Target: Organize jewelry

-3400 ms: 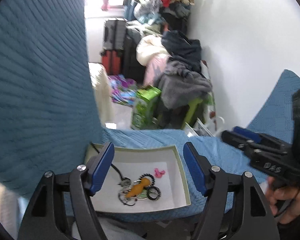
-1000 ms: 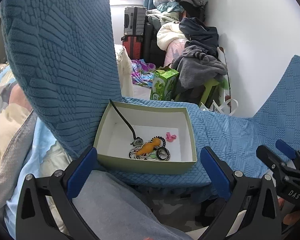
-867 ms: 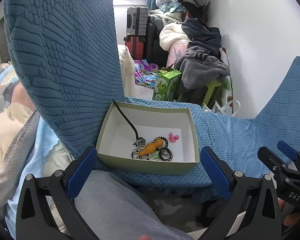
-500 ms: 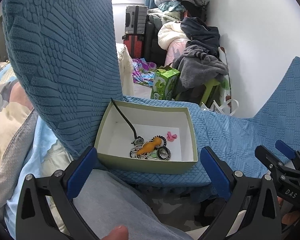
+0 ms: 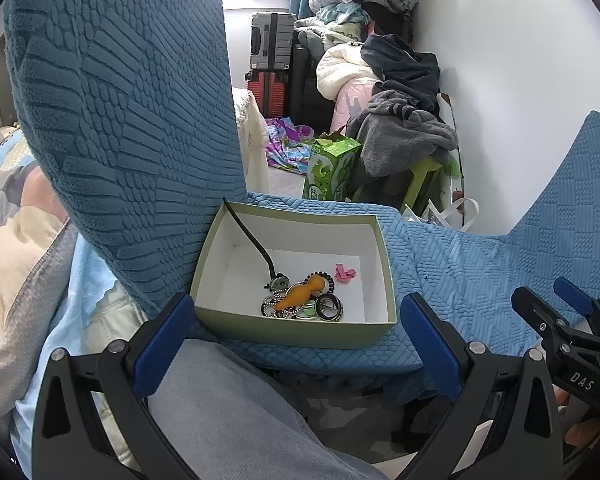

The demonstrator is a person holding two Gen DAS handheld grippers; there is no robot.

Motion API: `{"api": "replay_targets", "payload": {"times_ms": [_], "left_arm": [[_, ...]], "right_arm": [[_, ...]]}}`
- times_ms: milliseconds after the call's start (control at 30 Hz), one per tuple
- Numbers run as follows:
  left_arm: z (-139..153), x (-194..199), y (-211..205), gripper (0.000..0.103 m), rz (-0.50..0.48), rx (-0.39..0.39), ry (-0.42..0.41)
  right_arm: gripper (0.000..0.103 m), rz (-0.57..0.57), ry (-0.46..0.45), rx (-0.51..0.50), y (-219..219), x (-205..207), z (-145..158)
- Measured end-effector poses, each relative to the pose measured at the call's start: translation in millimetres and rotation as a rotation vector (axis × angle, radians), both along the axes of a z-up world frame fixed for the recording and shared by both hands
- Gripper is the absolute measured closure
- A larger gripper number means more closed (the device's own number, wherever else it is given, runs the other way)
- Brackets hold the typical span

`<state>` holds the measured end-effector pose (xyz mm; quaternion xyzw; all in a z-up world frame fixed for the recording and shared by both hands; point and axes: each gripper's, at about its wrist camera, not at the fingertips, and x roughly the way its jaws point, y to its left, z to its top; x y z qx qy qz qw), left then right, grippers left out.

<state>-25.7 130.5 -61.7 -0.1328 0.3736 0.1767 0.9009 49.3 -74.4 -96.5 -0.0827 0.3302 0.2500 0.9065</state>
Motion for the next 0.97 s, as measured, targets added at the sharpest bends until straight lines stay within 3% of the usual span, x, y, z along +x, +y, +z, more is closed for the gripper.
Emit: {"api": "replay_targets", "payload": {"times_ms": [967], "left_arm": [[2.5, -0.8, 0.7, 0.001, 0.005, 0.001, -0.005]], "right_arm": [[0.0, 0.009, -0.007, -0.016, -0.7, -0.4, -2.3]]}}
